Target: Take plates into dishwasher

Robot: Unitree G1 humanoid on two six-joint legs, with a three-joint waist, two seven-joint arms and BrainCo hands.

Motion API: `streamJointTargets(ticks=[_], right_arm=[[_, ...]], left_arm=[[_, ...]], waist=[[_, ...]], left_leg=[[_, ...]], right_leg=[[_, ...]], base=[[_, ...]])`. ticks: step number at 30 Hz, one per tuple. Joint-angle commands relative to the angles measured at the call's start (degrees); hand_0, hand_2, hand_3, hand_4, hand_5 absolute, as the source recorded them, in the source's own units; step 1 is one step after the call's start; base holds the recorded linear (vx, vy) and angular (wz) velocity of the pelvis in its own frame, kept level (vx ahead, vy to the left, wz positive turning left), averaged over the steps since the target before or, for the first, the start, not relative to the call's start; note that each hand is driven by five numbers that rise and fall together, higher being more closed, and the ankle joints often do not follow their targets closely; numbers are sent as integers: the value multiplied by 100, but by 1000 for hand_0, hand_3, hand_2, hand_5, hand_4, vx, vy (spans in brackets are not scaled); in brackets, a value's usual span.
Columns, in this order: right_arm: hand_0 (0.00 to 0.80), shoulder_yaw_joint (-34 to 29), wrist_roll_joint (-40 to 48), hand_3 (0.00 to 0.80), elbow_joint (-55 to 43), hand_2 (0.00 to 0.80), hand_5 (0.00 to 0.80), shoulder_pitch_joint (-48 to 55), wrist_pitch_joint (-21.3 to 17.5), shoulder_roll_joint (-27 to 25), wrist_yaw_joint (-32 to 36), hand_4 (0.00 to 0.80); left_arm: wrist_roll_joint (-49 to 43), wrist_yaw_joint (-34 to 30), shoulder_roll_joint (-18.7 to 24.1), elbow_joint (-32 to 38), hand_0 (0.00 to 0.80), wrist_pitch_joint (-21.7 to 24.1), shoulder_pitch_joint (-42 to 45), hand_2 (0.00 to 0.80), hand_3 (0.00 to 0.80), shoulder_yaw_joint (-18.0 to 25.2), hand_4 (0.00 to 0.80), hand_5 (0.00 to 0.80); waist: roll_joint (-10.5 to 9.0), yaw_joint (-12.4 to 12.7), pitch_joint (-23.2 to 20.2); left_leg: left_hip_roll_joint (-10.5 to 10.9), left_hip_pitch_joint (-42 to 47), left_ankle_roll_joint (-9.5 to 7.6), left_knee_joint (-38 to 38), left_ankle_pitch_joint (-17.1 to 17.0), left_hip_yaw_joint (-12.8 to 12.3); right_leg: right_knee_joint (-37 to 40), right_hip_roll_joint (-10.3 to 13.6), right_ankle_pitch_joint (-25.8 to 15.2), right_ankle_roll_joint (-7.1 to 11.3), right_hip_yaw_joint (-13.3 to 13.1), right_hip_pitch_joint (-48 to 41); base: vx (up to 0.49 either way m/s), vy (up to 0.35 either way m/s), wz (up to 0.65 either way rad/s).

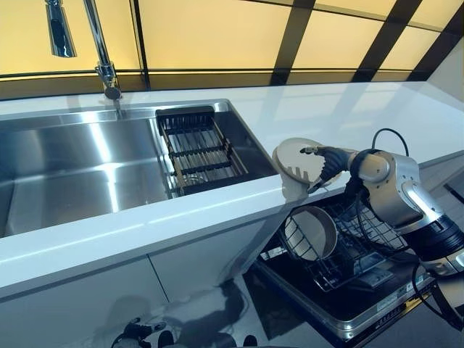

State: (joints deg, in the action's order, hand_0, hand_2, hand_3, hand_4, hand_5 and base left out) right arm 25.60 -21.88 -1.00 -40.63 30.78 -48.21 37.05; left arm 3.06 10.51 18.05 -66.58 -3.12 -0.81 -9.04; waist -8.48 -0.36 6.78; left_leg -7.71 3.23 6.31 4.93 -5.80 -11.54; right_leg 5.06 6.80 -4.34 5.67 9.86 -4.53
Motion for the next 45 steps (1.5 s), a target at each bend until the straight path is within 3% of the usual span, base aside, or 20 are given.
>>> streamJointTargets(ticks=[1, 19, 45], right_arm=[[0, 234, -443, 0, 278, 0, 0, -879, 71, -191, -38, 0], [0, 519, -1001, 0, 1010, 0, 0, -1113, 354, 198, 314, 0], [0, 998, -1790, 0, 3023, 0, 0, -1748, 554, 681, 63, 0]], left_arm=[[-199, -27, 179, -129, 0, 49, -472, 0, 0, -327, 0, 0], [-231, -58, 190, -83, 0, 10, -530, 0, 0, -333, 0, 0], [-114, -148, 210, 93, 0, 4, -565, 0, 0, -599, 0, 0]], waist=[[-23, 253, 189], [-81, 390, 183], [-10, 662, 237]], left_leg=[[54, 132, -180, 7, 415, 136], [63, 94, -189, 7, 415, 226], [114, -14, -183, 7, 377, 408]], right_leg=[[-343, 265, 217, 346, 229, -8], [-302, 289, 179, 354, 309, -15], [-282, 340, 178, 322, 458, -11]], base=[[0, 0, 0], [1, -1, 2], [-5, 2, 2]])
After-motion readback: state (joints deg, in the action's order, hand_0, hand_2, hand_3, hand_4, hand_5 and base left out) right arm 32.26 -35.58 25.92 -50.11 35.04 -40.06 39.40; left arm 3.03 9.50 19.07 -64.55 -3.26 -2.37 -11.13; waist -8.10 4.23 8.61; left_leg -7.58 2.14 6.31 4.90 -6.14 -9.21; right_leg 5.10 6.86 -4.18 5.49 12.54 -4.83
